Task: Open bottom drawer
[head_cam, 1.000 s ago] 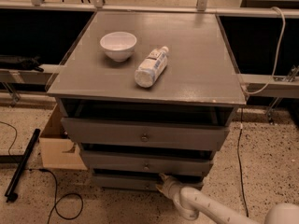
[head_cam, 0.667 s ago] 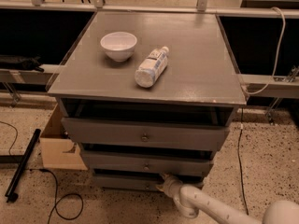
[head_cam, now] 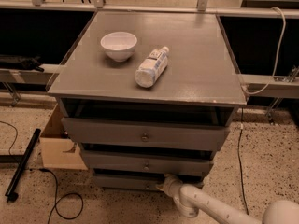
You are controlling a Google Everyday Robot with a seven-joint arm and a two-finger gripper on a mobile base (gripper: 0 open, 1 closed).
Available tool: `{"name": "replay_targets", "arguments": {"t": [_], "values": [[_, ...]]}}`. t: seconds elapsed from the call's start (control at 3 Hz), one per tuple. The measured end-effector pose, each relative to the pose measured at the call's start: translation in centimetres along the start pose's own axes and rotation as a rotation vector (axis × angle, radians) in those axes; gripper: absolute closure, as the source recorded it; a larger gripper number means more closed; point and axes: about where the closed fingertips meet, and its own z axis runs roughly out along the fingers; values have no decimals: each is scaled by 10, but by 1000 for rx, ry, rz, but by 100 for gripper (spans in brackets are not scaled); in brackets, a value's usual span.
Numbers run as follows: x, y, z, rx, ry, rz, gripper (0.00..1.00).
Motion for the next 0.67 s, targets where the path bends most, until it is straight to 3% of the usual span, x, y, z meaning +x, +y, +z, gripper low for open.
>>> {"name": "replay_targets", "arguments": {"t": [0.33,0.67], "values": [[0,0,0,0,0,0,40],[0,0,0,0,0,0,64]]}}
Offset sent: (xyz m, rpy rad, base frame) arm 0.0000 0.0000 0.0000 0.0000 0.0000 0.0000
